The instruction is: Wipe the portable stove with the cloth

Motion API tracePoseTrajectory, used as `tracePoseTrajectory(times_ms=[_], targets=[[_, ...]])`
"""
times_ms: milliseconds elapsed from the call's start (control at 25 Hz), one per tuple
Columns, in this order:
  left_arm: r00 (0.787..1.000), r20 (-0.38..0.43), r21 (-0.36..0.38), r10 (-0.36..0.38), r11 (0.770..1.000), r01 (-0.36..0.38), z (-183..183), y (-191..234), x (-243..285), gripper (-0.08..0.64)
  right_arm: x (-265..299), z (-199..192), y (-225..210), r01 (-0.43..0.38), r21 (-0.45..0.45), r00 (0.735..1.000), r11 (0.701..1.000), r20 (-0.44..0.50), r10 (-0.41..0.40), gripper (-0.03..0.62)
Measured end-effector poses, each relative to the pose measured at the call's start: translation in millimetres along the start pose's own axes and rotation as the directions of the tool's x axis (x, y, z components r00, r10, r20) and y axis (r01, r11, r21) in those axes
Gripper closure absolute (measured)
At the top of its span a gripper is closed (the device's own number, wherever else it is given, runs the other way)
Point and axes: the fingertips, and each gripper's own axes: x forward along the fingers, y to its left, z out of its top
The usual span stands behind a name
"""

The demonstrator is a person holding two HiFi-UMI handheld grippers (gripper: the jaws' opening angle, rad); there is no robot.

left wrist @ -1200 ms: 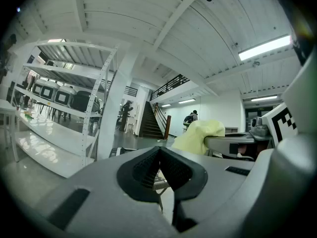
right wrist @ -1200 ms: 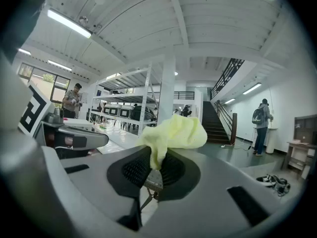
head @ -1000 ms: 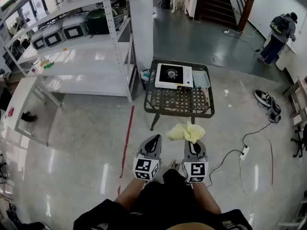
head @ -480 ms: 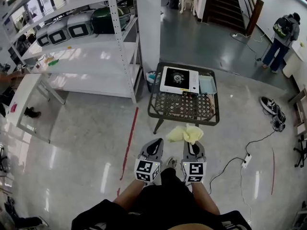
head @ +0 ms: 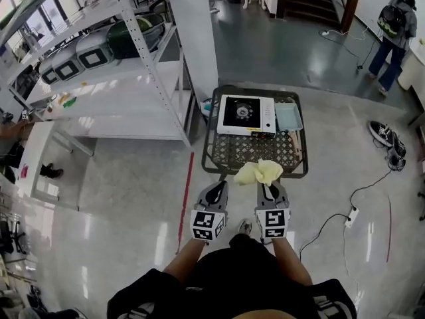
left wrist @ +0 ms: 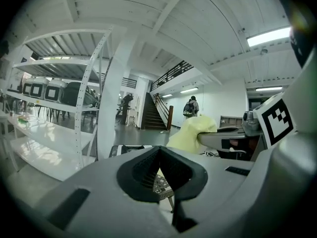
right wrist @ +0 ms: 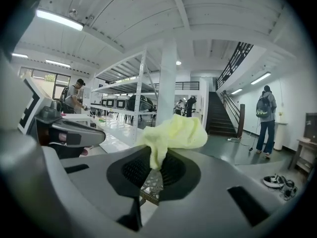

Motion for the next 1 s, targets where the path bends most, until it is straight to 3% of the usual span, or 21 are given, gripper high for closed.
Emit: tracePoseTrajectory(times_ms=[400,720,1000], targets=[[0.995,-0.096,-0.081,0.018,0.996,-0.025,1.0,18.0,100.2,0.543,76.2,-9.8,-74.2,-0.035,0.046,0.997,0.998,-0.063,0.038,0.568],[0.985,-0.172,-0.06,0.033,0.997,-0.044,-13.1,42.6,138.8,0.543,124.1,-29.0,-78.6,-0.086,0.04,0.988,0.996,-0.122,0.09,0.568],[0.985,-0.167,-0.036,0.044,0.998,-0.051,-9.2,100.0,189.8,0.543,186.7,-32.6,-75.3,-0.113,0.008,0.976,0.994,-0.185,0.112,0.568]])
